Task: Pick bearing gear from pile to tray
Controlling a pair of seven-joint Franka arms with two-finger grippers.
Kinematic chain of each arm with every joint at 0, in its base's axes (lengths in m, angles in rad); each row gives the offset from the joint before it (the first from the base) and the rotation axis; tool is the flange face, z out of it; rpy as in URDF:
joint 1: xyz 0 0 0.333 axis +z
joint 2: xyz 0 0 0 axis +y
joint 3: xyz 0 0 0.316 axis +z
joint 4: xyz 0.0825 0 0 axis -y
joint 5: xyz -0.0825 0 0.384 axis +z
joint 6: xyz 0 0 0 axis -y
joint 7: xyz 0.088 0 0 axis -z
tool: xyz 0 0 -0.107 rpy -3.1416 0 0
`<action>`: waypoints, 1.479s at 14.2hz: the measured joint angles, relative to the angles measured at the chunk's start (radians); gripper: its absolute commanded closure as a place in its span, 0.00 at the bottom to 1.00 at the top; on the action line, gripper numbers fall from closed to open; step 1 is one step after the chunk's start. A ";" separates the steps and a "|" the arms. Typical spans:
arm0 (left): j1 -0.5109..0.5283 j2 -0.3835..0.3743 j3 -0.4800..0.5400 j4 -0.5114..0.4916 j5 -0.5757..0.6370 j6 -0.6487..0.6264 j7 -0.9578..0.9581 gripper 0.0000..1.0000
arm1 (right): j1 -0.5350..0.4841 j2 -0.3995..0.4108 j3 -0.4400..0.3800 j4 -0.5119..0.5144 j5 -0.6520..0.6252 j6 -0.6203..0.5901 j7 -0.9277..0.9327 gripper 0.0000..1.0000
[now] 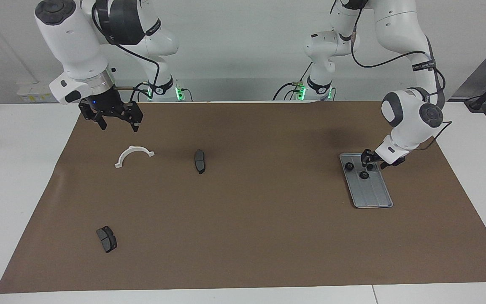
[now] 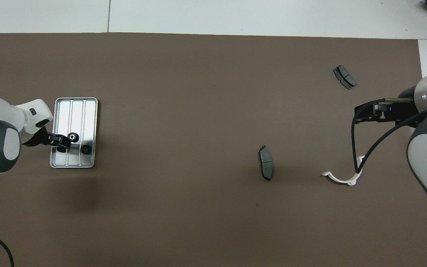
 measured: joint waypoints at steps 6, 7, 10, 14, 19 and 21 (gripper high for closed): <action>-0.032 -0.008 -0.022 0.283 -0.003 -0.217 -0.110 0.13 | 0.000 0.000 0.000 0.000 0.000 0.000 0.000 0.00; -0.047 -0.009 -0.024 0.339 -0.006 -0.272 -0.145 0.13 | 0.000 0.000 0.000 0.000 0.000 0.000 0.000 0.00; -0.080 -0.006 -0.026 0.492 -0.024 -0.460 -0.220 0.13 | 0.000 0.000 0.000 0.000 0.000 0.000 0.000 0.00; -0.091 -0.008 -0.025 0.611 -0.026 -0.582 -0.249 0.03 | 0.000 0.000 0.000 0.000 0.000 0.000 0.000 0.00; -0.091 -0.058 -0.030 0.634 -0.026 -0.589 -0.293 0.00 | 0.000 0.000 0.000 0.000 0.000 0.000 0.000 0.00; -0.091 -0.067 -0.030 0.634 -0.026 -0.593 -0.296 0.00 | 0.000 0.000 0.000 0.000 0.000 0.000 0.000 0.00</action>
